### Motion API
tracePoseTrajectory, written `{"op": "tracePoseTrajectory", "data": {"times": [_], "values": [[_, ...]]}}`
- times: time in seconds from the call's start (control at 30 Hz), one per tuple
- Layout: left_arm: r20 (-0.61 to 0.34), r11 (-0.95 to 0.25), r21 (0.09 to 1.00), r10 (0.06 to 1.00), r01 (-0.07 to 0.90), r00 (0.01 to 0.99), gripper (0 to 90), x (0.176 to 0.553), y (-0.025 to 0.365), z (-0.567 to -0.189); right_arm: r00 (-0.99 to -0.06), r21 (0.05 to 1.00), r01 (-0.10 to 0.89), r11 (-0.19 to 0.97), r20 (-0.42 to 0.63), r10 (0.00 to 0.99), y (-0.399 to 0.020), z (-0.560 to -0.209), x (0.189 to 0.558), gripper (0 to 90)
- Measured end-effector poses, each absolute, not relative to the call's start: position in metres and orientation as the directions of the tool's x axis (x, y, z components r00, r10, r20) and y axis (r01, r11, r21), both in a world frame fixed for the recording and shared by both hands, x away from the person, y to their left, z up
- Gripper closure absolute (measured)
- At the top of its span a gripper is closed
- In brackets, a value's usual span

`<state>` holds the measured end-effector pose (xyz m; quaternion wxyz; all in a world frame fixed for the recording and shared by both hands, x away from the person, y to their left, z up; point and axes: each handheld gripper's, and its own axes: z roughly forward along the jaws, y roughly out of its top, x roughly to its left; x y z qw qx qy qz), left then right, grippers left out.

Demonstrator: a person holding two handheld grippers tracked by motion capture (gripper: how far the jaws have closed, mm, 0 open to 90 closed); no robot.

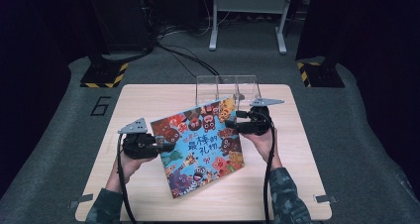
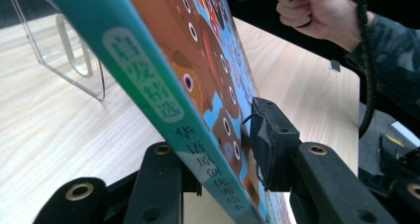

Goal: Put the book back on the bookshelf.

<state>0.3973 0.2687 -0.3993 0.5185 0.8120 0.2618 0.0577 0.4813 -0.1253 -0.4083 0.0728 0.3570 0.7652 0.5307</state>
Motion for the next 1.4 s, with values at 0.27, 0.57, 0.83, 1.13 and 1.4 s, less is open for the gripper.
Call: {"op": "tracePoseTrajectory", "data": {"times": [0.27, 0.57, 0.83, 1.13, 1.4], "values": [[-0.150, -0.361, 0.866, 0.472, 0.345, 0.869, 68.1, 0.398, 0.270, -0.397, -0.740, 0.851, 0.505, 0.145, 0.341, 0.579, -0.124, -0.428, 0.486, 18.0], [-0.114, -0.375, 0.862, 0.511, 0.340, 0.852, 68.6, 0.398, 0.267, -0.390, -0.756, 0.879, 0.444, 0.174, 0.263, 0.600, -0.103, -0.411, 0.479, 22.3], [-0.082, -0.364, 0.868, 0.568, 0.339, 0.819, 69.4, 0.398, 0.269, -0.387, -0.764, 0.894, 0.407, 0.186, 0.221, 0.606, -0.096, -0.404, 0.481, 21.9], [-0.036, -0.379, 0.873, 0.577, 0.307, 0.816, 69.4, 0.394, 0.269, -0.383, -0.779, 0.908, 0.377, 0.184, 0.203, 0.594, -0.094, -0.402, 0.479, 21.0], [-0.075, -0.326, 0.896, 0.560, 0.302, 0.825, 69.8, 0.401, 0.271, -0.359, -0.786, 0.906, 0.378, 0.189, 0.206, 0.583, -0.092, -0.401, 0.479, 21.2]]}}
